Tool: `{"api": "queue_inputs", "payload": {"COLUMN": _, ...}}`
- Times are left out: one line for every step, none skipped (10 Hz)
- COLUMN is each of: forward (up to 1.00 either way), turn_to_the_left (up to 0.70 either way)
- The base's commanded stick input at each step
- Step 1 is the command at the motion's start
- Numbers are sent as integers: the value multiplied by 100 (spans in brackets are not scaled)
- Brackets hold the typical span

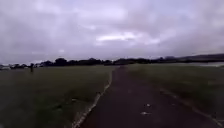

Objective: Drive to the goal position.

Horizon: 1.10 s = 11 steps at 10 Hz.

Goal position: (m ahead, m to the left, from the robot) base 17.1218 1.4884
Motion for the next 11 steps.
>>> {"api": "queue_inputs", "payload": {"forward": 85, "turn_to_the_left": -34}}
{"api": "queue_inputs", "payload": {"forward": 85, "turn_to_the_left": -34}}
{"api": "queue_inputs", "payload": {"forward": 85, "turn_to_the_left": -34}}
{"api": "queue_inputs", "payload": {"forward": 85, "turn_to_the_left": -19}}
{"api": "queue_inputs", "payload": {"forward": 85, "turn_to_the_left": -4}}
{"api": "queue_inputs", "payload": {"forward": 85, "turn_to_the_left": 0}}
{"api": "queue_inputs", "payload": {"forward": 85, "turn_to_the_left": 0}}
{"api": "queue_inputs", "payload": {"forward": 85, "turn_to_the_left": 0}}
{"api": "queue_inputs", "payload": {"forward": 85, "turn_to_the_left": 0}}
{"api": "queue_inputs", "payload": {"forward": 85, "turn_to_the_left": 0}}
{"api": "queue_inputs", "payload": {"forward": 85, "turn_to_the_left": 0}}
